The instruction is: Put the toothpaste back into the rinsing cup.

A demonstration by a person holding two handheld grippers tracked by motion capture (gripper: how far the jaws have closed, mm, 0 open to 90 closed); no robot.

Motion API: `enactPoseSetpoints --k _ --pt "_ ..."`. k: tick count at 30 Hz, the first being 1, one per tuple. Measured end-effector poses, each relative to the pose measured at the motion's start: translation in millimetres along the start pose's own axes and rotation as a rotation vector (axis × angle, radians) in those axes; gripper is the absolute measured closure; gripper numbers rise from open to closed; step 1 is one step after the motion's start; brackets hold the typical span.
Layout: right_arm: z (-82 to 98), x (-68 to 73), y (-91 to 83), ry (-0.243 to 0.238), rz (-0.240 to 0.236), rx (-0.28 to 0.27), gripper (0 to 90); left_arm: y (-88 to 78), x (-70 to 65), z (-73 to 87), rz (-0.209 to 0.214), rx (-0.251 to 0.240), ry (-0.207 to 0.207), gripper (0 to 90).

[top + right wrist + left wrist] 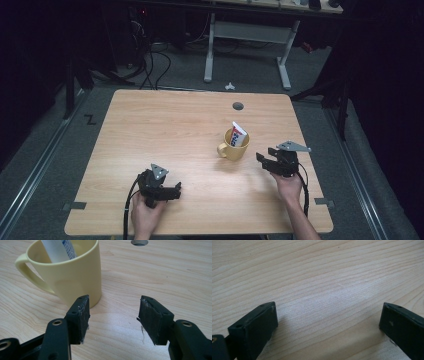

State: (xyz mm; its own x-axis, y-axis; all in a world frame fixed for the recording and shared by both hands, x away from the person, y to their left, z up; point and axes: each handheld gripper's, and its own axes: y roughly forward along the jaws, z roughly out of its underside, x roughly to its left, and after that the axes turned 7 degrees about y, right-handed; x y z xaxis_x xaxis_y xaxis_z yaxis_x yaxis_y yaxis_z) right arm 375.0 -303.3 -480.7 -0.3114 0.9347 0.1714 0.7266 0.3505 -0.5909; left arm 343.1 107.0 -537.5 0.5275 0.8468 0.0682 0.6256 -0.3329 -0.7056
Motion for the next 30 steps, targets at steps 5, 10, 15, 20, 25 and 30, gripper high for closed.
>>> enactPoseSetpoints --k 5,10,15,20,25,30 --pt "4.0 -0.2 4.6 -0.012 0.019 0.024 42.2 0.0 0.1 0.0 0.0 0.001 0.001 2.0" --pt "7.6 0.1 8.9 -0.017 0.027 0.035 42.2 0.0 0.1 0.0 0.0 0.001 0.001 2.0" --pt "13.1 -0.8 13.4 -0.009 0.025 0.053 42.2 0.0 0.0 0.0 0.0 0.0 0.001 1.9" --pt "15.9 1.6 17.7 -0.022 0.024 0.069 42.2 0.0 0.1 0.0 0.0 0.001 0.002 1.9" --pt "18.6 3.2 22.4 -0.029 0.032 0.083 42.1 0.0 0.0 0.0 0.0 0.0 0.001 1.9" --pt "19.5 5.7 24.8 -0.05 0.044 0.091 42.1 0.0 0.0 0.0 0.0 0.0 0.001 1.9"
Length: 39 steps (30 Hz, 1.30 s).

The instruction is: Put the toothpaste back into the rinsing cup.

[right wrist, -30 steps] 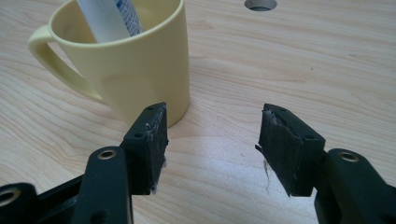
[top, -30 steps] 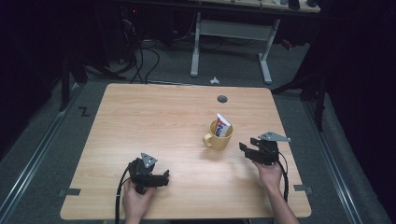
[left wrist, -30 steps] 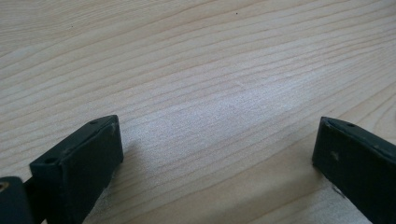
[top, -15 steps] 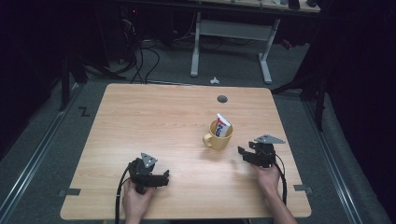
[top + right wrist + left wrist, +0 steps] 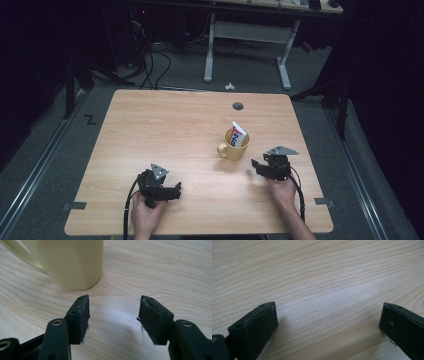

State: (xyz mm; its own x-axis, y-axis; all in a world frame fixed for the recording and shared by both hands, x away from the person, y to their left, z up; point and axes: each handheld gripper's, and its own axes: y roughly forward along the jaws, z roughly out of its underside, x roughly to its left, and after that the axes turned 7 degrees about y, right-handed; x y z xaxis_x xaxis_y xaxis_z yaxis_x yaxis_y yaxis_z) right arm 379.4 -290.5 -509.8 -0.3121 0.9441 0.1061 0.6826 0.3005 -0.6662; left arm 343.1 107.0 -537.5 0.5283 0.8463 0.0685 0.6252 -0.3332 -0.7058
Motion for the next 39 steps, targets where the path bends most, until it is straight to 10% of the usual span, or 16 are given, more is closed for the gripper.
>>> enactPoseSetpoints --k 39 --pt "13.1 12.7 19.1 -0.032 0.023 0.025 37.8 -0.2 -0.1 0.2 0.002 0.001 0.003 1.9"
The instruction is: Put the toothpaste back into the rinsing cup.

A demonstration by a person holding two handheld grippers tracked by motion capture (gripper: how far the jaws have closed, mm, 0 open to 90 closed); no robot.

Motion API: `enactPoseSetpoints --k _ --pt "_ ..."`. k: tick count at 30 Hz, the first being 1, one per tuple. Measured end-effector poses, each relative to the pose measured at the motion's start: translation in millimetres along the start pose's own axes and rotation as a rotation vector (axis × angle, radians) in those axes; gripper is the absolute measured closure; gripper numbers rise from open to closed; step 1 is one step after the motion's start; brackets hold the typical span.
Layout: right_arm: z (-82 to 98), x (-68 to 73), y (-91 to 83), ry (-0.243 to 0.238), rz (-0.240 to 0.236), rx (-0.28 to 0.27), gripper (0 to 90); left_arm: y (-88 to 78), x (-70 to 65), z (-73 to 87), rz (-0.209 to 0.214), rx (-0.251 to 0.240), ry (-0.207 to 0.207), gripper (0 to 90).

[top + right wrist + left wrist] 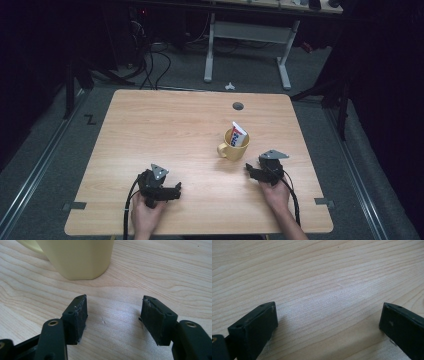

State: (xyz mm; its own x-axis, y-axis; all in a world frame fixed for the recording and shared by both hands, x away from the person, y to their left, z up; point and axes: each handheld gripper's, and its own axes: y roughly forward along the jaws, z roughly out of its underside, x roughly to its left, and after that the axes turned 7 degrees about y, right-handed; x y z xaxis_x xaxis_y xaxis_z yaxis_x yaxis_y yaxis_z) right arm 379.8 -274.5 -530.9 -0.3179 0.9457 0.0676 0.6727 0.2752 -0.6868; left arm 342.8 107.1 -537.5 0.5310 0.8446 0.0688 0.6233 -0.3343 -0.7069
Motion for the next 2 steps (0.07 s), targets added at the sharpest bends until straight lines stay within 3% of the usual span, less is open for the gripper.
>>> enactPoseSetpoints --k 2 --pt "0.0 -0.2 0.0 0.001 0.001 0.0 37.7 0.0 0.0 0.0 0.0 -0.001 0.0 1.9"
